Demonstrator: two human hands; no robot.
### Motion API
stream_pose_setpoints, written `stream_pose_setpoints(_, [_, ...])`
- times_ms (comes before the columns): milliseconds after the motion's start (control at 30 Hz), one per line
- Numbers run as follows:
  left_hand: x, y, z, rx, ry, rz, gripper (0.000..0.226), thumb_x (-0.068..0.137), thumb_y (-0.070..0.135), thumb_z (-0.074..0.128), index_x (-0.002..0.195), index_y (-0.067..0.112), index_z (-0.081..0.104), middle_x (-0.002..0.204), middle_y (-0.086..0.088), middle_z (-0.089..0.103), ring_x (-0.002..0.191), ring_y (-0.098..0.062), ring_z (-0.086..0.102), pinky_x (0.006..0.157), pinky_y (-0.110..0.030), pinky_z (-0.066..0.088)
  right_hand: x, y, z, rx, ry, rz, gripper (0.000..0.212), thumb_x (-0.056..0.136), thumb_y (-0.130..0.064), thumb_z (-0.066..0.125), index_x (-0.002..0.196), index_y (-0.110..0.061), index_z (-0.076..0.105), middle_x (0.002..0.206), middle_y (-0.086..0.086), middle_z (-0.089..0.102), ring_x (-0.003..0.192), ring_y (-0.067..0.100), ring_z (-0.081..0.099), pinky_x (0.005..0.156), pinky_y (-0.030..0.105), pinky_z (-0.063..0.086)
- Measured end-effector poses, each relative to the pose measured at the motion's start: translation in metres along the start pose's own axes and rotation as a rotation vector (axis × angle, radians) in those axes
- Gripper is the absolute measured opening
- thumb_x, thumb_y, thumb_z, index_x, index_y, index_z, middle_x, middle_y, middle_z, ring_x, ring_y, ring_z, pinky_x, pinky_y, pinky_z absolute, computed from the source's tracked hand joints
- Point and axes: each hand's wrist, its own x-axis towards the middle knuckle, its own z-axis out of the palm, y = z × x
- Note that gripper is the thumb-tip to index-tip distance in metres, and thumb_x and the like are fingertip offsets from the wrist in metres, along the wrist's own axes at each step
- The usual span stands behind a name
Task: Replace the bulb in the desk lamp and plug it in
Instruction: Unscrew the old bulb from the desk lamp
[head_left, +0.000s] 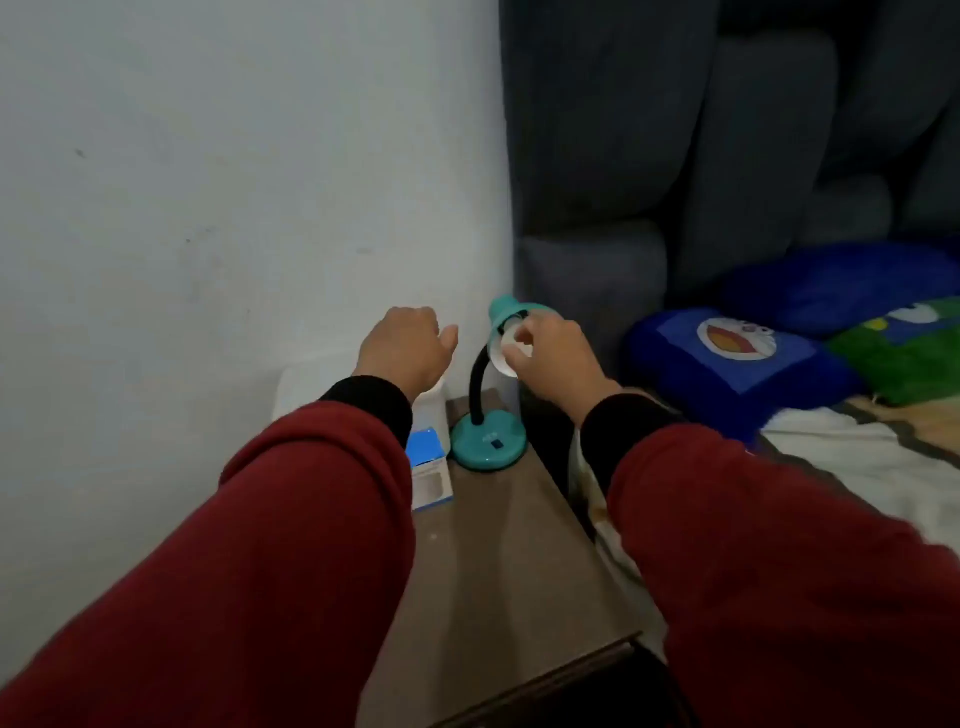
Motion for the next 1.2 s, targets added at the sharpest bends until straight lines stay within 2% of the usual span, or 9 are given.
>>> stream_pose_setpoints(100, [0.015, 0.012, 0.028, -0.188, 0.036, 0.044, 0.040, 0.095, 0.034, 0.045, 0.123, 0.008, 0.054, 0.119, -0.015, 0.062, 0.113, -0.029, 0.055, 0.093, -0.036, 0.044, 0.008, 0.025, 0.018, 0.243, 0.150, 0.174, 0.035, 0.087, -0.026, 0.061, 0.116, -0.007, 0.060, 0.115, 0.014, 0.064, 0.107, 0.027, 0.060, 0.090, 0.030, 0.043])
stream_pose_setpoints(267, [0.044, 0.021, 0.073, -0.379, 0.103, 0.106, 0.040, 0.094, 0.030, 0.051, 0.132, 0.016, 0.051, 0.132, -0.008, 0.057, 0.120, -0.021, 0.053, 0.099, -0.021, 0.035, 0.021, 0.042, 0.063, 0.584, 0.276, 0.388, 0.056, 0.084, -0.029, 0.067, 0.133, -0.015, 0.045, 0.127, 0.012, 0.051, 0.096, 0.017, 0.056, 0.079, 0.021, 0.038])
stream_pose_setpoints(367, [0.057, 0.022, 0.092, -0.490, 0.112, 0.123, 0.041, 0.094, 0.026, 0.053, 0.133, 0.016, 0.050, 0.137, -0.004, 0.053, 0.125, -0.013, 0.048, 0.095, -0.005, 0.025, 0.028, 0.047, 0.089, 0.663, 0.332, 0.401, 0.068, 0.081, -0.031, 0.070, 0.139, -0.019, 0.037, 0.130, 0.013, 0.043, 0.103, 0.027, 0.060, 0.086, 0.028, 0.046])
stream_pose_setpoints(500, [0.069, 0.017, 0.106, -0.569, 0.078, 0.104, 0.036, 0.094, 0.023, 0.052, 0.130, 0.020, 0.055, 0.136, 0.000, 0.056, 0.124, -0.005, 0.048, 0.092, 0.002, 0.026, 0.042, 0.048, 0.108, 0.798, 0.362, 0.423, 0.071, 0.080, -0.033, 0.071, 0.141, -0.020, 0.035, 0.134, 0.010, 0.043, 0.107, 0.017, 0.057, 0.088, 0.024, 0.047])
stream_pose_setpoints(633, [0.074, 0.016, 0.111, -0.581, 0.079, 0.087, 0.034, 0.094, 0.022, 0.051, 0.128, 0.024, 0.057, 0.132, 0.003, 0.059, 0.110, 0.006, 0.045, 0.076, 0.018, 0.024, 0.053, 0.051, 0.115, 0.808, 0.409, 0.426, 0.065, 0.081, -0.034, 0.070, 0.137, -0.022, 0.041, 0.136, 0.009, 0.048, 0.118, 0.024, 0.055, 0.096, 0.029, 0.047])
stream_pose_setpoints(767, [0.076, 0.016, 0.111, -0.613, 0.075, 0.060, 0.034, 0.094, 0.021, 0.051, 0.128, 0.024, 0.057, 0.132, 0.003, 0.059, 0.109, 0.005, 0.045, 0.073, 0.019, 0.025, 0.053, 0.056, 0.109, 0.707, 0.401, 0.323, 0.056, 0.083, -0.020, 0.069, 0.135, -0.023, 0.048, 0.132, 0.010, 0.046, 0.119, 0.023, 0.051, 0.099, 0.031, 0.047])
stream_pose_setpoints(900, [0.075, 0.016, 0.109, -0.624, 0.065, 0.048, 0.034, 0.094, 0.021, 0.052, 0.128, 0.024, 0.057, 0.130, 0.003, 0.061, 0.107, 0.005, 0.046, 0.070, 0.018, 0.027, 0.050, 0.059, 0.110, 0.574, 0.374, 0.219, 0.052, 0.087, -0.012, 0.063, 0.135, -0.023, 0.049, 0.135, 0.009, 0.041, 0.124, 0.019, 0.045, 0.100, 0.017, 0.036])
stream_pose_setpoints(1067, [0.076, 0.015, 0.106, -0.642, 0.039, 0.022, 0.034, 0.094, 0.022, 0.052, 0.127, 0.027, 0.057, 0.124, 0.003, 0.064, 0.100, 0.003, 0.051, 0.070, 0.007, 0.037, 0.050, 0.063, 0.115, 0.424, 0.339, 0.104, 0.054, 0.085, 0.002, 0.058, 0.132, -0.024, 0.053, 0.146, 0.008, 0.031, 0.136, 0.025, 0.032, 0.113, 0.037, 0.035])
stream_pose_setpoints(1200, [0.075, 0.017, 0.105, -0.642, 0.020, 0.014, 0.034, 0.094, 0.022, 0.052, 0.127, 0.028, 0.057, 0.127, 0.003, 0.063, 0.103, 0.003, 0.049, 0.086, -0.008, 0.035, 0.049, 0.060, 0.116, 0.642, 0.389, 0.269, 0.074, 0.080, -0.021, 0.071, 0.143, -0.023, 0.032, 0.147, 0.008, 0.034, 0.133, 0.020, 0.037, 0.109, 0.037, 0.039])
